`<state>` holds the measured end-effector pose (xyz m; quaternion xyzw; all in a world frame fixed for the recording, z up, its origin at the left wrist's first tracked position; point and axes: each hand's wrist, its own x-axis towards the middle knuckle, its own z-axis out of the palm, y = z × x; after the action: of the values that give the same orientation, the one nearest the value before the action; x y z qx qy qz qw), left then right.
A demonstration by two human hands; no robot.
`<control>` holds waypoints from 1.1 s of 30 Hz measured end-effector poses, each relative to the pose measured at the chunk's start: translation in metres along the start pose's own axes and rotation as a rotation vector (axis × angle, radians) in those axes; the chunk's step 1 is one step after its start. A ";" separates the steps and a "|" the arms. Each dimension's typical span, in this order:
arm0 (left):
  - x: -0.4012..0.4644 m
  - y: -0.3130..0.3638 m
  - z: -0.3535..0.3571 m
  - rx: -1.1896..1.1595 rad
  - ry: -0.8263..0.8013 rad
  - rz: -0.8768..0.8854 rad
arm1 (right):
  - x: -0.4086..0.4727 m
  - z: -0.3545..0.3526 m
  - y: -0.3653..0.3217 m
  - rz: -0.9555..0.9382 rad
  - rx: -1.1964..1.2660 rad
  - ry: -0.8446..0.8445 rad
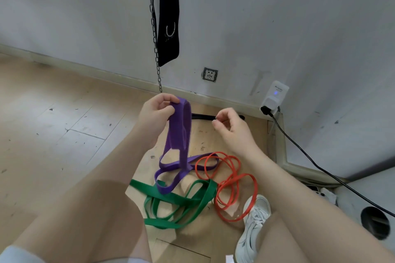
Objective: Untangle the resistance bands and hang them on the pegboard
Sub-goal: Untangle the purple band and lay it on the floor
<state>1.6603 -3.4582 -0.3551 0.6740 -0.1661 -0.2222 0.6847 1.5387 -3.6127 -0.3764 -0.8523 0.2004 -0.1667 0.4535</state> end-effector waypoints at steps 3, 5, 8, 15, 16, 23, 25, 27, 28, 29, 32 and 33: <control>-0.007 0.026 0.003 0.139 -0.138 0.024 | 0.017 -0.007 0.011 0.037 0.011 -0.129; -0.010 0.043 0.009 0.214 -0.199 0.070 | 0.021 -0.003 0.015 0.034 0.012 -0.313; -0.014 0.065 0.011 0.187 -0.249 0.133 | 0.018 0.008 0.015 -0.034 0.048 -0.403; -0.022 0.079 -0.002 0.043 -0.239 0.183 | 0.018 0.001 0.001 -0.040 0.056 -0.322; -0.021 0.079 -0.006 0.023 -0.195 0.195 | 0.020 -0.008 -0.006 -0.060 0.055 -0.298; -0.011 0.082 -0.026 0.086 -0.103 0.257 | 0.029 -0.054 -0.058 -0.218 -0.051 -0.034; -0.012 0.088 -0.024 0.253 -0.147 0.295 | 0.030 -0.056 -0.065 -0.243 -0.125 0.009; -0.013 0.098 -0.018 0.437 -0.183 0.352 | 0.028 -0.053 -0.063 -0.206 -0.141 -0.005; -0.013 0.104 -0.014 0.515 -0.173 0.392 | 0.025 -0.050 -0.061 -0.178 -0.130 -0.029; -0.013 0.110 -0.008 0.586 -0.155 0.439 | 0.020 -0.046 -0.056 -0.153 -0.102 -0.058; -0.010 0.125 0.009 0.678 -0.173 0.540 | 0.009 -0.028 -0.042 -0.060 0.073 -0.142; -0.008 0.128 0.014 0.692 -0.196 0.552 | 0.008 -0.023 -0.038 -0.022 0.155 -0.161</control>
<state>1.6563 -3.4663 -0.2269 0.7694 -0.4683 -0.0254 0.4336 1.5419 -3.6133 -0.3314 -0.8274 0.1403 -0.1176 0.5309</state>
